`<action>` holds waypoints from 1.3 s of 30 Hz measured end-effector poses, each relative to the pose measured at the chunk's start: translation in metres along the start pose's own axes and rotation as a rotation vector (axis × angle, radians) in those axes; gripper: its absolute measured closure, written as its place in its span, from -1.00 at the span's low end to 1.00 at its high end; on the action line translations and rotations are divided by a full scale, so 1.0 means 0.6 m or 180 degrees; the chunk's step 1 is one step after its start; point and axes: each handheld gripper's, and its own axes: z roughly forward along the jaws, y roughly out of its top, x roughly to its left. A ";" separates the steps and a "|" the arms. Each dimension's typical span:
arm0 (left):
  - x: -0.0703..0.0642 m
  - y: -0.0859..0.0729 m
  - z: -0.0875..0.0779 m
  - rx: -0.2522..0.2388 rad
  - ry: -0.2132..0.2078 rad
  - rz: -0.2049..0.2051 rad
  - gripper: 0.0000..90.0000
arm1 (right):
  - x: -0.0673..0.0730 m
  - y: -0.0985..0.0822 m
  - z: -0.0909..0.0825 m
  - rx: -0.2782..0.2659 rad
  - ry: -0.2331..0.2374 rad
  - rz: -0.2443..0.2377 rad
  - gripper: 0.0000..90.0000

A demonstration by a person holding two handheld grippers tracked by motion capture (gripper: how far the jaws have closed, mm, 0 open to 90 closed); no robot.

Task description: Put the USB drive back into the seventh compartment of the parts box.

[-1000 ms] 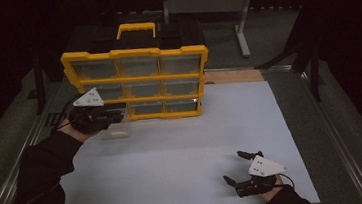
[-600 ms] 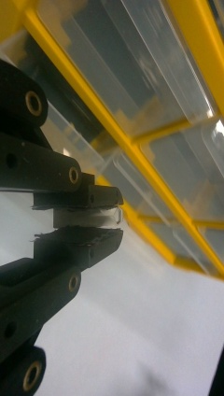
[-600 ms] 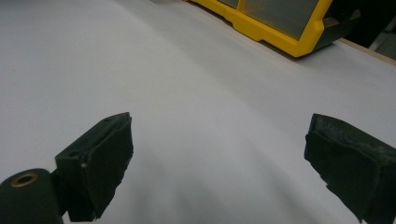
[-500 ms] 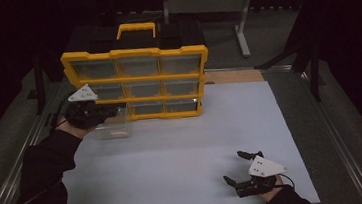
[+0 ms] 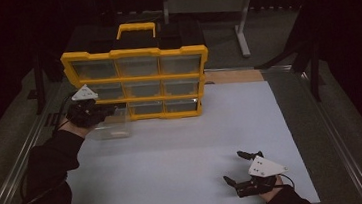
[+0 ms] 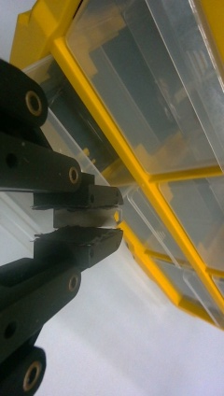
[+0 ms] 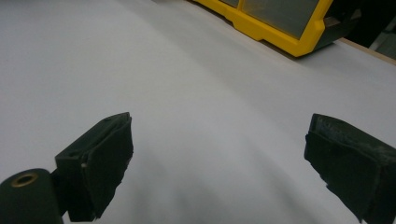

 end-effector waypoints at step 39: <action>0.004 -0.015 0.028 0.0223 0.0093 -0.0245 -0.30 | 0.000 -0.001 0.000 0.0021 0.0009 0.0028 -0.82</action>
